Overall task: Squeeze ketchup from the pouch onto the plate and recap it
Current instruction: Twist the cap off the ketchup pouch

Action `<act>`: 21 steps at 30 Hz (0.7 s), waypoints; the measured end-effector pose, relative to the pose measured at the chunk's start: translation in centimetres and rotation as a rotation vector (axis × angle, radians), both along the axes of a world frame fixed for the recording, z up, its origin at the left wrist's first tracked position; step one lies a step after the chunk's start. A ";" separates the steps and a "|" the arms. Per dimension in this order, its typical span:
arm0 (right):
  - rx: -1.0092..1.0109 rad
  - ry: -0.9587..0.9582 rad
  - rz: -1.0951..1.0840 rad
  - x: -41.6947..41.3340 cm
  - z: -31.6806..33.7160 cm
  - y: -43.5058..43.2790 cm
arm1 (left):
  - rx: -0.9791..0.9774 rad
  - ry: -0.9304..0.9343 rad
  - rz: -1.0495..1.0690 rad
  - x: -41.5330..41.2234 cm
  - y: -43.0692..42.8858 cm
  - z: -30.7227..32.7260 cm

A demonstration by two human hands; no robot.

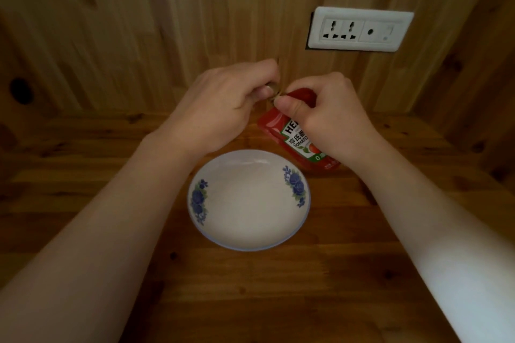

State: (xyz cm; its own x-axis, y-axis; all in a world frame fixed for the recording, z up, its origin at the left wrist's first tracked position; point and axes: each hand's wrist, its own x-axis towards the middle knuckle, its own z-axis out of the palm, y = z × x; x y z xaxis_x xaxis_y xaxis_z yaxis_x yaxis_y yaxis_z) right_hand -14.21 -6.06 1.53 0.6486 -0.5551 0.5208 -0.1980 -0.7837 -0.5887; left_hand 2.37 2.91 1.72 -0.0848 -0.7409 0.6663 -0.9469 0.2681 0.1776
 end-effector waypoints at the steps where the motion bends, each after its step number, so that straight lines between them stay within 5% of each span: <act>1: -0.003 0.003 -0.004 0.0 0.0 0.0 | 0.000 -0.002 0.004 0.0 0.0 0.0; 21: -0.028 0.051 -0.074 0.2 -0.9 -0.6 | 0.106 0.052 0.095 -0.1 0.2 0.2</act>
State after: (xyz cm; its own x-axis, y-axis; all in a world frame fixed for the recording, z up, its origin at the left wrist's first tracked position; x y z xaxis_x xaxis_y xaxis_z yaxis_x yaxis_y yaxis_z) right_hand -14.05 -6.62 0.58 0.6323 -0.5882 0.5042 -0.2855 -0.7819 -0.5542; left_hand 2.27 3.09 1.90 0.0219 -0.8101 0.5859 -0.9558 0.1548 0.2498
